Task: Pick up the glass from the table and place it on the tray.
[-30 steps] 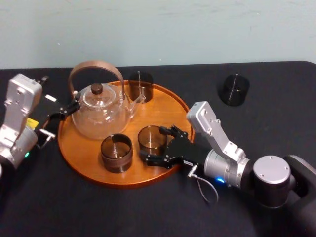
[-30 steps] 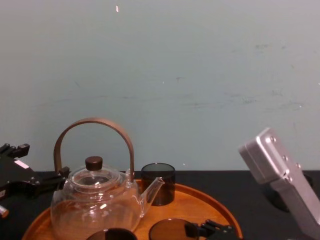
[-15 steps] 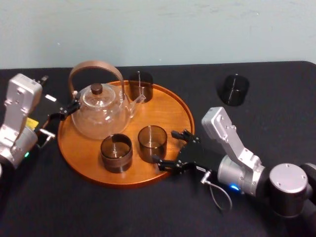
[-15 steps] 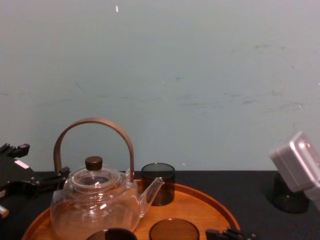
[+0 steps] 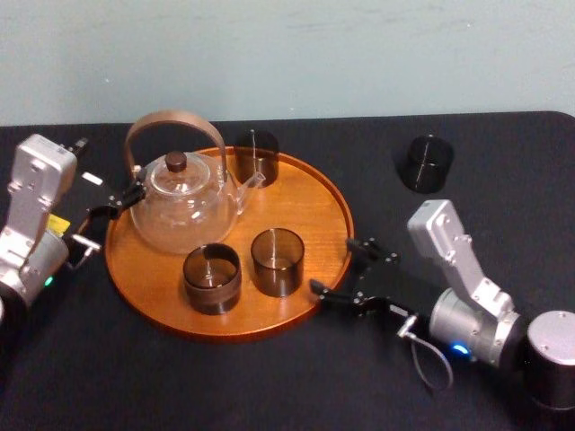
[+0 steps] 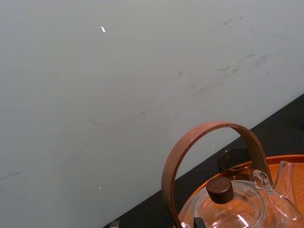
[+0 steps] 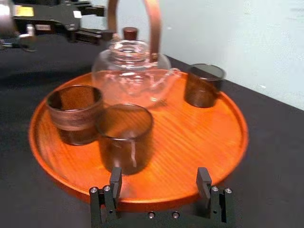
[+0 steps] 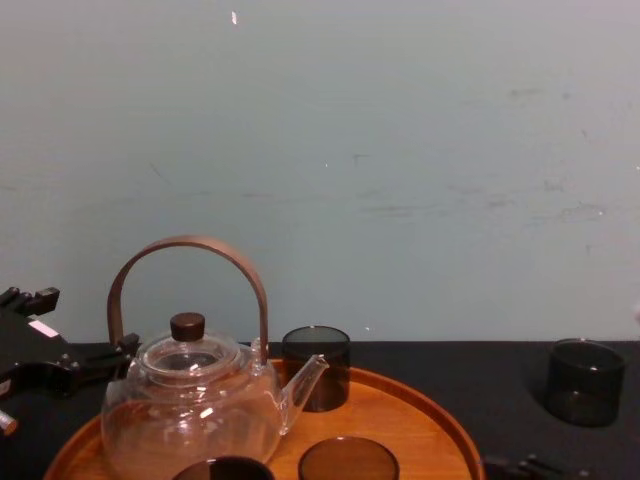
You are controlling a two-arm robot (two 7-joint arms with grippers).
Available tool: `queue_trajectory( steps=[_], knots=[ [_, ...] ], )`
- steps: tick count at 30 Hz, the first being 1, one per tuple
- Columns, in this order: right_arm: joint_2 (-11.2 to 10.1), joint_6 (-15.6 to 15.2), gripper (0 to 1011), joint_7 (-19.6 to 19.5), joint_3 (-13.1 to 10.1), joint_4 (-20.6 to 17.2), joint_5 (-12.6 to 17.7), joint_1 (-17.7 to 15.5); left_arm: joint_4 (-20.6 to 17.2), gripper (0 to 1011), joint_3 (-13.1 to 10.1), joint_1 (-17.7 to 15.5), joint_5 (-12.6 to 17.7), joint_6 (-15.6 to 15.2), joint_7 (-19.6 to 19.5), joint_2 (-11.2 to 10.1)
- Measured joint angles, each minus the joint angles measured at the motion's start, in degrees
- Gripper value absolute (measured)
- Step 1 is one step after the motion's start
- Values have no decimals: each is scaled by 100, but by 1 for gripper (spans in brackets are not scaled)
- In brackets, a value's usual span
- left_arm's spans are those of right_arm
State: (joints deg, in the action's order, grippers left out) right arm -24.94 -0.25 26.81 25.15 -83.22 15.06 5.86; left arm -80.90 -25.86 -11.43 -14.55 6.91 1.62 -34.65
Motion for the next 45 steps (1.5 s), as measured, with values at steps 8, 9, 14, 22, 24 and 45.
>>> queue_trajectory(
  steps=[8, 9, 14, 22, 24, 45],
  knots=[
    [-106, 8, 1003, -185, -332, -35, 80, -73, 0, 1010, 0, 0, 0, 0, 0, 0],
    [-114, 8, 1002, -210, -369, -33, 88, -74, 0, 1009, 0, 0, 0, 0, 0, 0],
    [-142, 5, 1002, -363, -641, 51, 134, -42, 0, 1009, 0, 0, 0, 0, 0, 0],
    [-135, -23, 1002, -510, -957, 228, 168, 82, 0, 1010, 0, 0, 0, 0, 0, 0],
    [-116, -38, 1002, -543, -1018, 294, 166, 123, 0, 1010, 0, 0, 0, 0, 0, 0],
    [95, -185, 1002, -627, -1335, 1060, 164, 570, 0, 1009, 0, 0, 0, 0, 0, 0]
  ],
)
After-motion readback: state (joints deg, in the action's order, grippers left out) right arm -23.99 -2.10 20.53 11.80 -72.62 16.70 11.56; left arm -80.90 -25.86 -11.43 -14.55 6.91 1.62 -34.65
